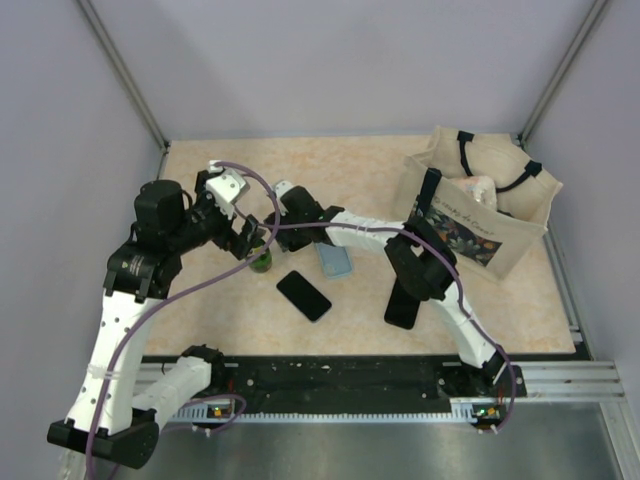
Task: Take the phone out of the phone case
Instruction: Pick up the phone at the center of the board.
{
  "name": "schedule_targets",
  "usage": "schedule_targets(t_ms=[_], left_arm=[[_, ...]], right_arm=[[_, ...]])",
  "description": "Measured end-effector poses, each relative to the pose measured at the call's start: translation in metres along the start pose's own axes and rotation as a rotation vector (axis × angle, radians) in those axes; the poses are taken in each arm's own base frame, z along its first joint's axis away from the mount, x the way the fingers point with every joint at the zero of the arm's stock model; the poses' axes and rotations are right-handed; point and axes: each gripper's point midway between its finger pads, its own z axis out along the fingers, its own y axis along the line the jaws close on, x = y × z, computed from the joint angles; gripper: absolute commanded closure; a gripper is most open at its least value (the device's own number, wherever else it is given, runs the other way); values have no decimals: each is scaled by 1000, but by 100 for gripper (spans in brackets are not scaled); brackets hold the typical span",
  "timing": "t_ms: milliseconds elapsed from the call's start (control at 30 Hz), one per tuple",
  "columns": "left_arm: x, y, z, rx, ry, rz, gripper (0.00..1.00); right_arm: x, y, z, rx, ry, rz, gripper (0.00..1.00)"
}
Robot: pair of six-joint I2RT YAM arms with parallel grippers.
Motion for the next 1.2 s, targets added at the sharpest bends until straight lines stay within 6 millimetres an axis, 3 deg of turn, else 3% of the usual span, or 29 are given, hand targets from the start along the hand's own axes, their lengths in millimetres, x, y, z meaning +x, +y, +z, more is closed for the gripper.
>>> schedule_targets(t_ms=[500,800,1067,1200], left_arm=[[0,0,0,0,0,-1,1],[3,-1,1,3,6,-4,1],[3,-1,0,2,5,-4,1],[3,-1,0,2,4,-3,1]], right_arm=[[5,-2,1,30,-42,-18,23],[4,-3,0,32,-55,-21,65],[5,-3,-4,34,-41,-31,88],[9,-7,-12,41,4,-50,94]])
